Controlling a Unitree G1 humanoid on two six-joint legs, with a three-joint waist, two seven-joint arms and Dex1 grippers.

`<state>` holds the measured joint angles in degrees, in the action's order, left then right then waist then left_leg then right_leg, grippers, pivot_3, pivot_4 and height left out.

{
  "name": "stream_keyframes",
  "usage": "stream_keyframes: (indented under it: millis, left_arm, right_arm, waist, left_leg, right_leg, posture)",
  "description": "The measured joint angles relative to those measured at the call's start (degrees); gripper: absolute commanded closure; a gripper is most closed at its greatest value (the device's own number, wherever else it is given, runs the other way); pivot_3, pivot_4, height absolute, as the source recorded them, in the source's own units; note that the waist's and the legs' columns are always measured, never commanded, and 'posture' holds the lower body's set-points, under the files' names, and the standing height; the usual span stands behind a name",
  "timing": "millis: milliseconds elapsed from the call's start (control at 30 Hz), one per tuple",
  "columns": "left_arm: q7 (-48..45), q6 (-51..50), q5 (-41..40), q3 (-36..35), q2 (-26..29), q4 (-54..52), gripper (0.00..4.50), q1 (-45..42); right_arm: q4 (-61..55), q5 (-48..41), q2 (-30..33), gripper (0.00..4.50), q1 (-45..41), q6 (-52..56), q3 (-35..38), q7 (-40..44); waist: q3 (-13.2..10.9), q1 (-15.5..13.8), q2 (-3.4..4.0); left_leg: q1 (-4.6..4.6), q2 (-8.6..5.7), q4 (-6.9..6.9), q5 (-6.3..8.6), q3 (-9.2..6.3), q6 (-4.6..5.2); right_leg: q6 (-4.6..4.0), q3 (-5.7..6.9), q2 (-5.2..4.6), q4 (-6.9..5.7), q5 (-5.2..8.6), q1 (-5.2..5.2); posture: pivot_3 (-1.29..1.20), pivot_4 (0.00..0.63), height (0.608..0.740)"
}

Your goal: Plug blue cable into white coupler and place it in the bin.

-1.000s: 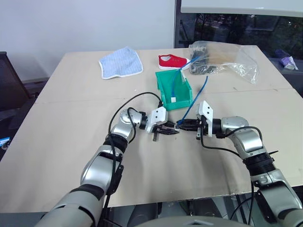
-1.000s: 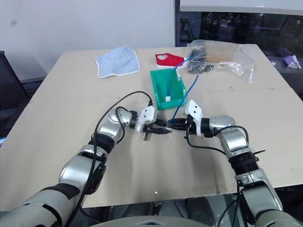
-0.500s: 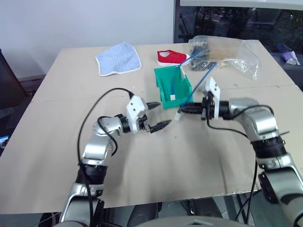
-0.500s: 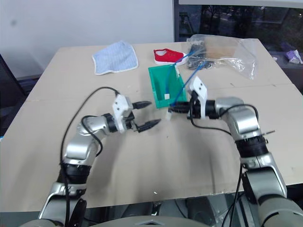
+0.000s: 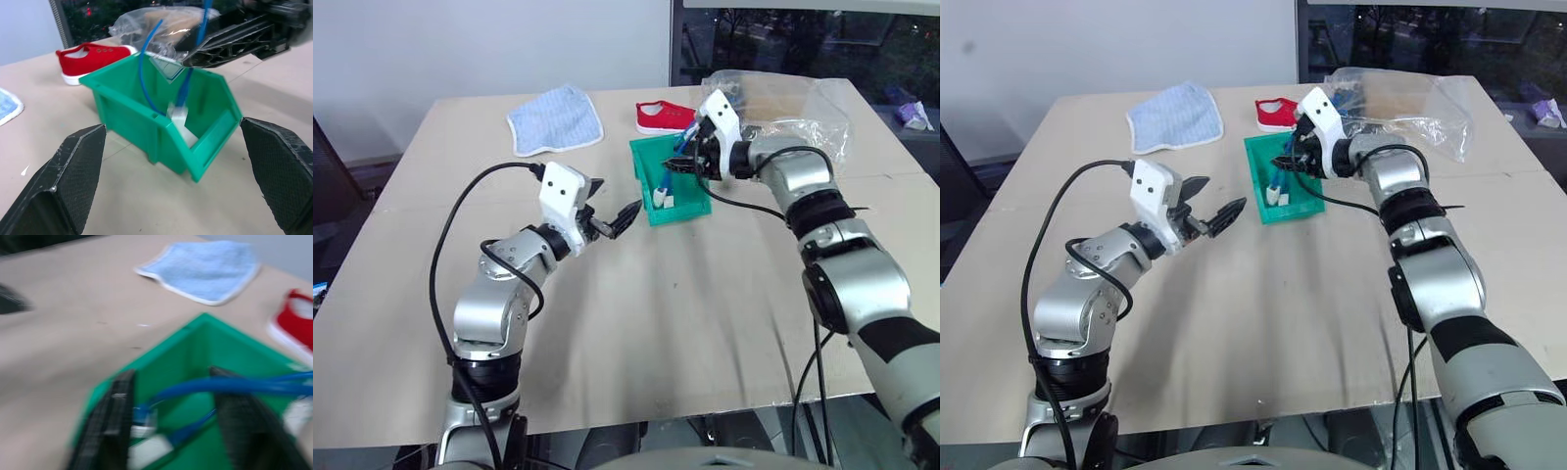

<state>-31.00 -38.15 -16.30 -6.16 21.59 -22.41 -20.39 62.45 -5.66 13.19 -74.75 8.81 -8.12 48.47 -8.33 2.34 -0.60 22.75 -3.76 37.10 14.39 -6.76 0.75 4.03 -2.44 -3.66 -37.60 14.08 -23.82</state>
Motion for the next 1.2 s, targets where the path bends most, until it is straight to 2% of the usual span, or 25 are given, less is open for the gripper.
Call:
stream_keyframes:
  millis: [67, 267, 400, 467, 633, 733, 867, 1000, 1067, 1200]
  left_arm:
    - [0.1, 0.1, -0.3, 0.1, 0.1, 0.0, 0.0, 0.2]
    - [0.4, 0.2, -0.8, 0.4, 0.3, 0.0, 0.0, 0.6]
    - [0.4, 0.3, -1.1, 0.7, 0.3, 0.0, 0.0, 1.5]
    - [0.3, 0.3, -1.3, 1.1, 0.6, 0.0, 0.0, 2.1]
    - [0.1, 1.1, -2.0, 1.2, 0.8, 0.0, 0.0, 3.6]
    - [-0.1, 2.3, -2.4, 1.0, 1.3, -1.0, 0.0, 7.3]
    - [1.8, 5.1, -3.0, -0.9, 0.1, -3.4, 0.0, 13.0]
    - [4.6, 8.6, -3.2, -2.7, -3.0, -8.6, 0.0, 21.9]
    - [4.7, 9.9, -3.0, -2.9, -3.0, -9.8, 0.0, 28.6]
    - [0.9, 14.4, -2.4, -1.9, -0.4, -11.4, 0.0, 40.9]
  right_arm:
    - [3.7, 1.8, -0.5, 0.09, -1.4, -4.4, 0.3, -6.7]
    - [8.2, 2.9, 0.5, 0.09, -3.8, -14.4, 7.0, -26.4]
    - [8.3, 3.0, 2.9, 0.09, -2.9, -16.8, 9.6, -29.9]
    - [7.6, 2.9, 4.1, 0.09, -0.8, -17.3, 10.4, -28.8]
    - [-2.3, -1.4, 4.8, 0.09, 10.5, -16.3, 11.9, -17.1]
    - [-23.5, -8.1, 6.0, 0.09, 25.0, -8.9, 12.1, -7.9]
    - [-47.1, -16.4, 9.9, 0.09, 44.6, 2.4, 12.1, -1.6]
    - [-62.7, -22.1, 15.0, 0.09, 59.9, 6.3, 13.6, 3.2]
    - [-65.5, -22.7, 17.5, 0.09, 66.7, 7.2, 15.0, 4.9]
    - [-66.5, -22.6, 17.8, 0.09, 76.3, 5.1, 18.7, 4.7]
  waist:
    - [0.0, -0.1, 0.0]
    - [0.0, 0.0, 0.02]
    - [0.0, 0.1, 0.02]
    - [0.0, 0.1, 0.02]
    - [0.0, 0.2, 0.04]
    - [0.0, 0.0, 0.04]
    - [-0.1, -0.6, 0.09]
    - [-0.1, -0.7, 0.1]
    - [-0.1, -0.7, 0.09]
    - [-0.1, -1.2, 0.12]
  left_leg:
    - [0.07, -0.01, 0.0, -0.01, 0.01, -0.02]
    - [0.09, -0.01, 0.0, -0.03, 0.03, -0.05]
    - [0.09, -0.01, 0.01, -0.03, 0.11, -0.04]
    - [0.08, 0.0, 0.01, -0.03, 0.13, -0.04]
    - [0.07, 0.05, 0.04, -0.03, 0.19, -0.03]
    - [0.1, 0.1, 0.02, -0.02, 0.13, -0.01]
    - [0.16, 0.05, 0.04, 0.01, 0.1, 0.03]
    - [-0.1, 0.06, 0.04, 0.16, 0.17, 0.26]
    - [-0.22, 0.07, 0.03, 0.16, 0.17, 0.28]
    - [-0.43, 0.11, 0.06, 0.16, 0.26, 0.29]
  right_leg:
    - [0.0, 0.0, -0.01, -0.01, 0.0, -0.06]
    - [0.0, -0.02, 0.01, -0.04, 0.0, -0.09]
    - [0.0, -0.08, 0.02, -0.04, 0.0, -0.08]
    - [0.0, -0.09, 0.03, -0.05, 0.0, -0.08]
    - [0.01, -0.15, 0.05, -0.1, 0.0, -0.08]
    - [0.01, -0.12, -0.07, -0.01, 0.0, -0.06]
    - [0.02, -0.09, -0.25, 0.09, 0.0, -0.06]
    - [0.02, -0.11, -0.29, 0.02, 0.0, 0.15]
    - [0.0, -0.09, -0.27, -0.02, 0.0, 0.26]
    - [-0.14, -0.13, -0.28, 0.01, 0.09, 0.47]
  posture:
    - [0.0, 0.15, 0.74]
    - [0.0, 0.15, 0.74]
    - [0.0, 0.15, 0.74]
    - [0.0, 0.15, 0.74]
    - [0.0, 0.15, 0.74]
    - [0.0, 0.15, 0.74]
    - [0.0, 0.15, 0.74]
    - [0.0, 0.15, 0.74]
    - [0.0, 0.15, 0.74]
    - [0.0, 0.15, 0.74]
